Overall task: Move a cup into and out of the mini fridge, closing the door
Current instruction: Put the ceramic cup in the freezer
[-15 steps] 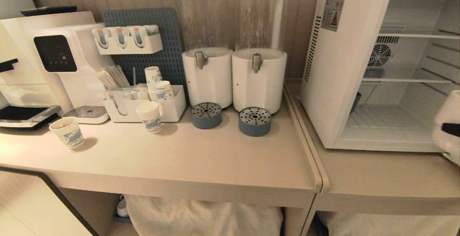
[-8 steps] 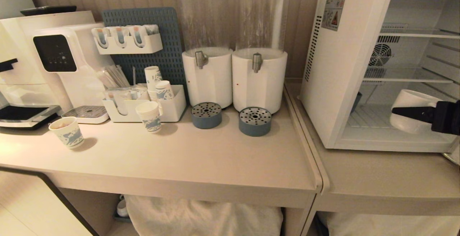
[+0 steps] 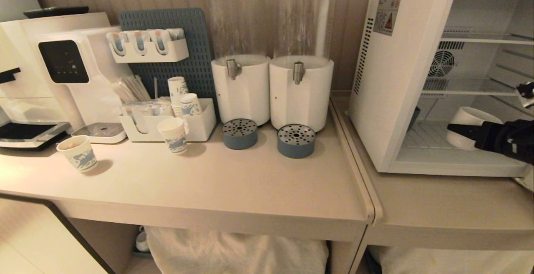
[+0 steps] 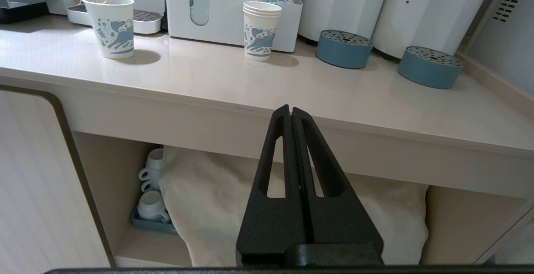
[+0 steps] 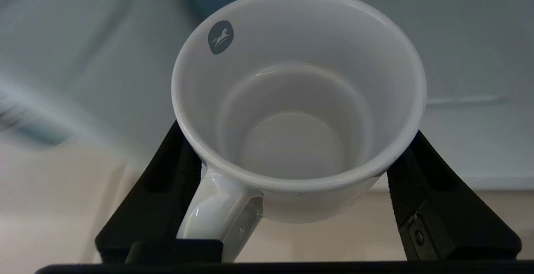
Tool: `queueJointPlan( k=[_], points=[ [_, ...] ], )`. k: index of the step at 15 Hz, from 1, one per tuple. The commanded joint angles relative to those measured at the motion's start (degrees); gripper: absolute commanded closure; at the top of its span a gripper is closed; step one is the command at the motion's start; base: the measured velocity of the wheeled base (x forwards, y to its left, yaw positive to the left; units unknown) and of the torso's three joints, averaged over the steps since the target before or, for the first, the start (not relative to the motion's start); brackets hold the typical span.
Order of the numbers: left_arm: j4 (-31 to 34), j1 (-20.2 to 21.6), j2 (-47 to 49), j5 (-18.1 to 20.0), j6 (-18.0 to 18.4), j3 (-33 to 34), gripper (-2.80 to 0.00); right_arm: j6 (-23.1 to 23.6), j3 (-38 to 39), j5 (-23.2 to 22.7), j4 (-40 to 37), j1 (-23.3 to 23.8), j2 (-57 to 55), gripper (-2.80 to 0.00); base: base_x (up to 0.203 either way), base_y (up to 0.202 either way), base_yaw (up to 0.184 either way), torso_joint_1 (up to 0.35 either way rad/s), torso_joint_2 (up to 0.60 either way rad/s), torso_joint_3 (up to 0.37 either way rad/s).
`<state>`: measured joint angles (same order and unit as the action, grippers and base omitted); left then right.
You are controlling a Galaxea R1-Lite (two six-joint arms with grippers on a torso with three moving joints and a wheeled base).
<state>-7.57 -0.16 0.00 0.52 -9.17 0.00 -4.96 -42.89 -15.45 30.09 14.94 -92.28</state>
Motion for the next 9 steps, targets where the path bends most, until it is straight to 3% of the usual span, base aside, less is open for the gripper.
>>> queueJointPlan(
  k=[1,4,9],
  points=[
    [-0.07,-0.02,-0.26,0.0,-0.06,2.29,0.0,-0.16,0.97,2.64,6.3,0.42,-4.82,0.0,0.0,0.0,0.0,0.0,0.0,0.0],
    [-0.07,-0.02,-0.26,0.0,-0.06,2.29,0.0,-0.09,1.8,3.74,15.38,2.26,-9.57,0.0,0.0,0.0,0.0,0.0,0.0,0.0],
    [-0.07,-0.02,-0.26,0.0,-0.06,2.29,0.0,0.32,1.37,6.48,20.9,3.1,-15.39,0.0,0.0,0.0,0.0,0.0,0.0,0.0]
  ],
)
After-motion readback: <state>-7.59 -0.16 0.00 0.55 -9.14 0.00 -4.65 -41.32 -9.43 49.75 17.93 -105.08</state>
